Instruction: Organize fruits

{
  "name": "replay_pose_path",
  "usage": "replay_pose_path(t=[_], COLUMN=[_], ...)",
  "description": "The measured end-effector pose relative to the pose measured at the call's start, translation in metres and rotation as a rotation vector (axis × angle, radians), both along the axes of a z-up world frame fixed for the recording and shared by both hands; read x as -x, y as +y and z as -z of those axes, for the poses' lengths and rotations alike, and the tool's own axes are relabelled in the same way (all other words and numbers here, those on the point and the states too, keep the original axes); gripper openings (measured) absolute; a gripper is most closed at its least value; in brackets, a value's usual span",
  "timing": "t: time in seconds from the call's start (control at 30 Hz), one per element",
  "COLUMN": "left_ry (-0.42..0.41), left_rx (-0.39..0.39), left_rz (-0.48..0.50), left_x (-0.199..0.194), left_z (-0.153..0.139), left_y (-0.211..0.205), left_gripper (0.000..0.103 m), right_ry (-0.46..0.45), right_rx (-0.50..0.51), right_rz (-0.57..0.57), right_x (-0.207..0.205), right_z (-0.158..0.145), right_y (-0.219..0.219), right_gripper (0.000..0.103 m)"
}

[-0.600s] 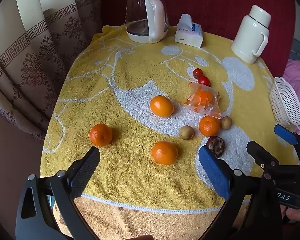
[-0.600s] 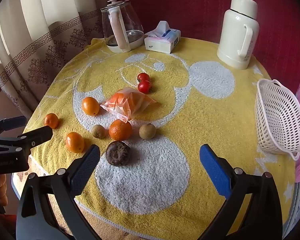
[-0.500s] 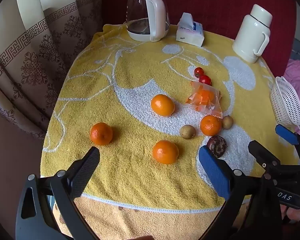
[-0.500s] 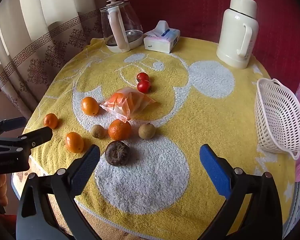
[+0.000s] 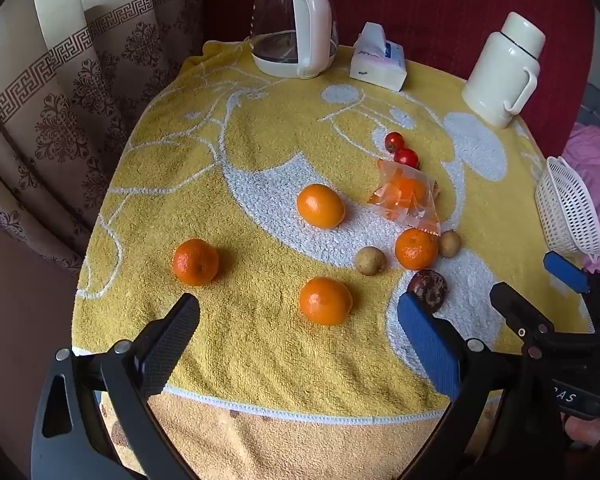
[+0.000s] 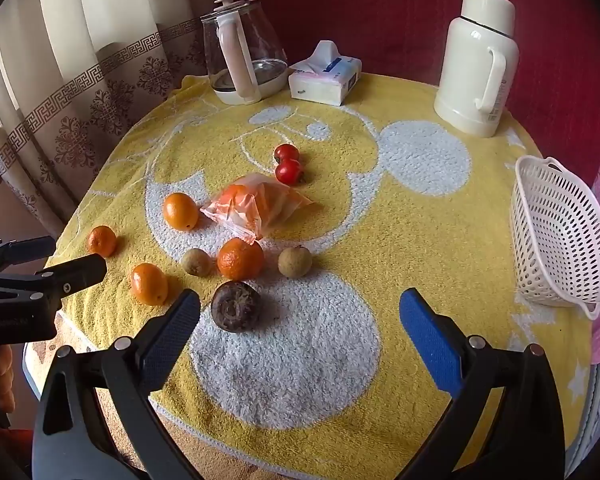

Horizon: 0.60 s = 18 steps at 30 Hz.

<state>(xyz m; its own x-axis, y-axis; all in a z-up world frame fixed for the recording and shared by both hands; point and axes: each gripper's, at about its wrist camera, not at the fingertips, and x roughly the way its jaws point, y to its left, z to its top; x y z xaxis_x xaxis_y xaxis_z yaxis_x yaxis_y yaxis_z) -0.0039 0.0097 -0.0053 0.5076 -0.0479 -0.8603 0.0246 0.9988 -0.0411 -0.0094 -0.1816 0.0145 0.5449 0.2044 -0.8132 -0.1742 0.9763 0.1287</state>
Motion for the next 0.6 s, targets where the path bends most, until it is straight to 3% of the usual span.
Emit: replay_pose_path(t=[0.6], left_ry=[-0.003], left_rx=[-0.070], left_rz=[-0.016], left_x=[0.0022], left_z=[-0.0018], left_y=[-0.0062], left_gripper=[0.098], right_ry=[-0.013], right_rx=[-0.006], right_rz=[0.005], right_x=[0.0028], right_z=[-0.0032], right_y=[-0.0026], right_gripper=[0.101])
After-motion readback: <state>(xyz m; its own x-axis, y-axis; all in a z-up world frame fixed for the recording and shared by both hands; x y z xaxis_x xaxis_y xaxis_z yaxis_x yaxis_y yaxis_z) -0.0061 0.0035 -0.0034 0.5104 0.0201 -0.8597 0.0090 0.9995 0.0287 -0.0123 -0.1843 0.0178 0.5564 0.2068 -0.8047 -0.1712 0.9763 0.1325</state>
